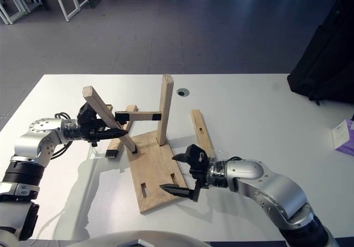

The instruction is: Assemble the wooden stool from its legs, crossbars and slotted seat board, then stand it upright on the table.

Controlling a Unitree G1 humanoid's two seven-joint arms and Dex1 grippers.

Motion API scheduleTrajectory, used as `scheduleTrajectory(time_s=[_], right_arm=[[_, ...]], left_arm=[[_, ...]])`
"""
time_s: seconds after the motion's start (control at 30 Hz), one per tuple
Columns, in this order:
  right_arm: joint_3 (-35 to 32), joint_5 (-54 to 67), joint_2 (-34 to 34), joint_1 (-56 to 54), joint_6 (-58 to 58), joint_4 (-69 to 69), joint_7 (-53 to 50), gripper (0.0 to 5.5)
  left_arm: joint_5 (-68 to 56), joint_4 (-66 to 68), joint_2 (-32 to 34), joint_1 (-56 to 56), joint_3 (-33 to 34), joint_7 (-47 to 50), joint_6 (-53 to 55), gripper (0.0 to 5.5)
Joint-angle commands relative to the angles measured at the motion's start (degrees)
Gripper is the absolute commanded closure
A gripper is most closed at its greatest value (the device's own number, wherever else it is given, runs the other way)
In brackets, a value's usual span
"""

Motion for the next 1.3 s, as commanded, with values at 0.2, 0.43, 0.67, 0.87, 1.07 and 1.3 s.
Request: scheduleTrajectory(time_s=[0.2, 0.43, 0.67, 0.87, 1.07, 1.3], right_arm=[[-1.8, 1.87, 0.87, -1.57, 0.94, -0.1, 0.07, 1.61], [-11.81, 19.29, 21.87, -10.97, 6.38, 4.14, -23.66, 3.1], [-7.31, 18.28, 42.19, -18.01, 2.84, 8.33, -48.82, 4.14], [6.31, -4.85, 41.13, -22.47, -2.65, 12.25, -51.16, 4.14], [13.41, -18.51, 39.55, -19.97, -4.42, 20.43, -49.79, 4.14], [22.28, -23.01, 33.89, -15.92, 5.61, 22.93, -42.24, 4.14]], left_arm=[[3.59, 5.32, 0.46, 0.08, -1.73, -1.78, 0.29, 3.47], [4.82, 5.58, 0.64, 0.38, -3.23, -2.14, -1.3, 3.47], [5.29, 6.19, 0.24, -0.69, -4.39, -2.07, -1.85, 3.47], [6.0, 7.16, 0.54, -2.57, -5.94, -3.41, -2.13, 3.47], [6.01, 7.36, 0.69, -3.09, -6.52, -3.66, -2.3, 3.47], [6.23, 6.41, 0.54, -2.69, -7.14, -3.19, -2.37, 3.47]])
